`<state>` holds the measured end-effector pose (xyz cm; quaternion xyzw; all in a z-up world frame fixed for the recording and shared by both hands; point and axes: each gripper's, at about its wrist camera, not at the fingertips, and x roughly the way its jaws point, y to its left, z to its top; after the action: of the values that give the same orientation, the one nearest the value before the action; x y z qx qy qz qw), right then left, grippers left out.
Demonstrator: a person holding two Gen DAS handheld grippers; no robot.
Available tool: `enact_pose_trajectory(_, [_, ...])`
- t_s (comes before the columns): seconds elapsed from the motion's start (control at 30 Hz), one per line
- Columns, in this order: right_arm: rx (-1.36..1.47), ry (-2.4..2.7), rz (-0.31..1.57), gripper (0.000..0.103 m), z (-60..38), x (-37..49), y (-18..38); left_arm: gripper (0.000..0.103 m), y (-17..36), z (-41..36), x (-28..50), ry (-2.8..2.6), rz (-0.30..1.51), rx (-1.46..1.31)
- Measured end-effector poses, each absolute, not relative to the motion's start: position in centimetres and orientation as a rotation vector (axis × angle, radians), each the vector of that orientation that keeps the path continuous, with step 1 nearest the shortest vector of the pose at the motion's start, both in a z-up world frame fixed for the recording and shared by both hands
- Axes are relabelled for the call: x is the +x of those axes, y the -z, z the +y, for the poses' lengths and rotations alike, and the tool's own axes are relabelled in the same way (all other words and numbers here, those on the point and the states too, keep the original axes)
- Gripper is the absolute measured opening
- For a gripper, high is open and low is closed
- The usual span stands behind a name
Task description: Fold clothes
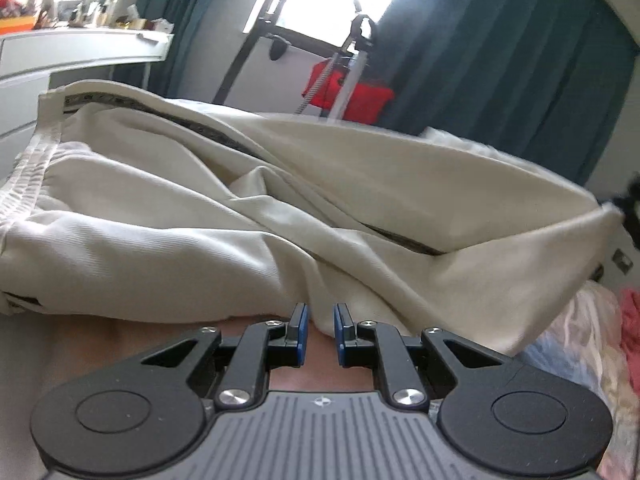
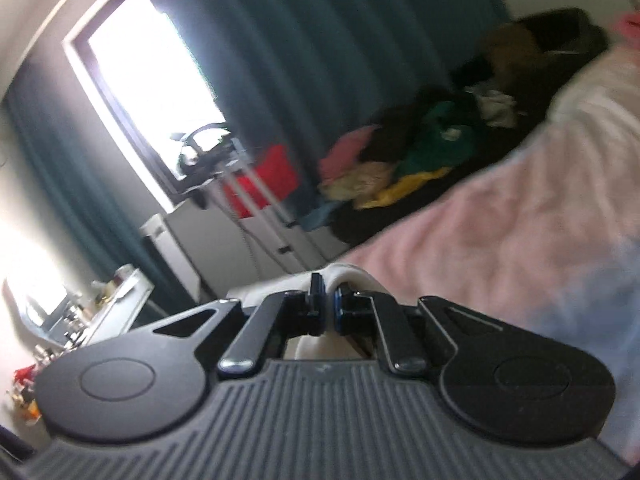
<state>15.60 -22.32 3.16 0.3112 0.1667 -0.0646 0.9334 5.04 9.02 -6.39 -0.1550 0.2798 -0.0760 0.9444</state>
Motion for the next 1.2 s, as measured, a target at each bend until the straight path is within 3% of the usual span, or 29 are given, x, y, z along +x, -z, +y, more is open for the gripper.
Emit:
enact_pose_trajectory(0.43, [0.686, 0.112, 0.466, 0.008, -24.2, 5.3, 6.1, 0.016, 6.8, 5.0, 2.5, 0.197, 0.558, -0.099])
enact_pose_trajectory(0.5, [0.738, 0.099, 0.474, 0.008, -24.5, 4.6, 7.5, 0.021, 7.1, 4.1, 2.3, 0.211, 0.543, -0.050])
enact_pose_trajectory(0.57, [0.768, 0.095, 0.482, 0.009, -24.8, 4.1, 8.2, 0.033, 7.6, 3.3, 2.3, 0.221, 0.530, -0.010])
enact_pose_trajectory(0.7, [0.819, 0.087, 0.506, 0.010, -25.2, 4.1, 8.8, 0.046, 8.2, 1.8, 1.8, 0.243, 0.480, 0.085])
enact_pose_trajectory(0.77, [0.871, 0.070, 0.501, 0.010, -25.6, 4.1, 9.1, 0.057, 8.3, 0.9, 1.4, 0.262, 0.439, 0.150])
enact_pose_trajectory(0.83, [0.916, 0.056, 0.492, 0.016, -26.2, 3.9, 9.4, 0.064, 8.1, -0.3, 0.9, 0.287, 0.382, 0.219])
enact_pose_trajectory(0.9, [0.955, 0.057, 0.478, 0.030, -26.9, 3.6, 9.8, 0.072, 7.9, -2.1, 1.0, 0.310, 0.329, 0.315])
enact_pose_trajectory(0.93, [0.978, 0.056, 0.469, 0.031, -27.2, 3.5, 9.9, 0.078, 7.9, -3.1, 1.3, 0.316, 0.311, 0.365])
enact_pose_trajectory(1.2, [1.057, 0.069, 0.479, 0.035, -28.5, 3.7, 11.2, 0.080, 7.9, -11.9, 4.3, 0.377, 0.140, 0.735])
